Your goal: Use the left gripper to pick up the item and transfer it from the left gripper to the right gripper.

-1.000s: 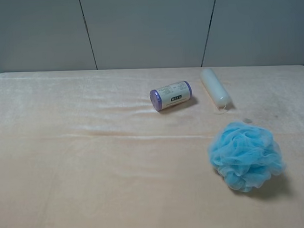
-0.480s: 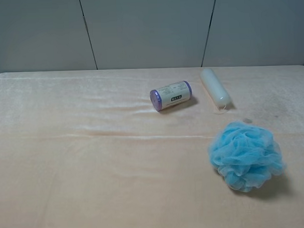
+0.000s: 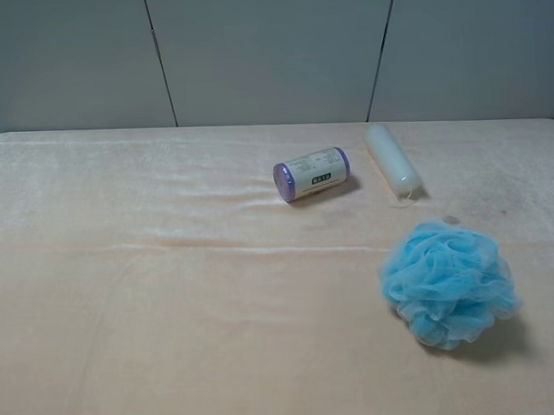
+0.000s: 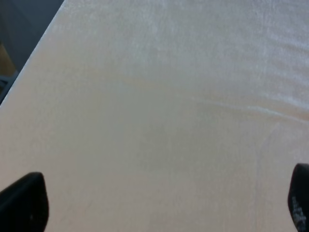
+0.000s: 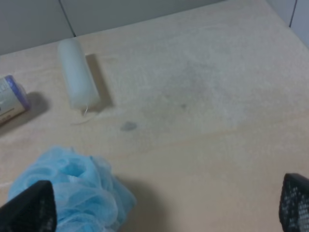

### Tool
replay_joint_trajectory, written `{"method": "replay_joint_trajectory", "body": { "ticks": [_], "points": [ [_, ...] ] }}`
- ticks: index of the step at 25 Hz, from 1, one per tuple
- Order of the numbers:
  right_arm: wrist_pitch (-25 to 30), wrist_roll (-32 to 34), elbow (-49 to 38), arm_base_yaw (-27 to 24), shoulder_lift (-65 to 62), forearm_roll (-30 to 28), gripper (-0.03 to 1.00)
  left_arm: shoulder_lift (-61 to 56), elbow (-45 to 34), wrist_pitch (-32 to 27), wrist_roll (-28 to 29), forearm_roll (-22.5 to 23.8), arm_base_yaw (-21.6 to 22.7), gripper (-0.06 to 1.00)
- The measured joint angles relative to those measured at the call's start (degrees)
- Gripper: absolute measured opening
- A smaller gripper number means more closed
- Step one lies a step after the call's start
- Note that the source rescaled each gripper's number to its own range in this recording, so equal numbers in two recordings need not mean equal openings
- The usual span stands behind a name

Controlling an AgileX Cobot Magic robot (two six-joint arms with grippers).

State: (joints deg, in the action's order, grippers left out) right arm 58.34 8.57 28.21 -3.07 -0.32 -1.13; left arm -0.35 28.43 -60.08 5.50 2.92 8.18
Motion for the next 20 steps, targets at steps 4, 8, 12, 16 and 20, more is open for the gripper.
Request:
{"method": "replay_joint_trajectory", "body": {
  "ticks": [4,8,12,16,20],
  "points": [
    [0.00,0.00,0.00,0.00,0.00,0.06,1.00,0.00,0.00,0.00,0.00,0.00,0.00,1.00],
    [0.00,0.00,0.00,0.00,0.00,0.11,1.00,0.00,0.00,0.00,0.00,0.00,-0.78,1.00],
    [0.00,0.00,0.00,0.00,0.00,0.11,1.00,0.00,0.00,0.00,0.00,0.00,-2.88,1.00],
    [0.00,0.00,0.00,0.00,0.00,0.11,1.00,0.00,0.00,0.00,0.00,0.00,-3.00,1.00],
    [0.05,0.00,0.00,0.00,0.00,0.17,1.00,0.00,0.00,0.00,0.00,0.00,-3.00,1.00]
  ]
}}
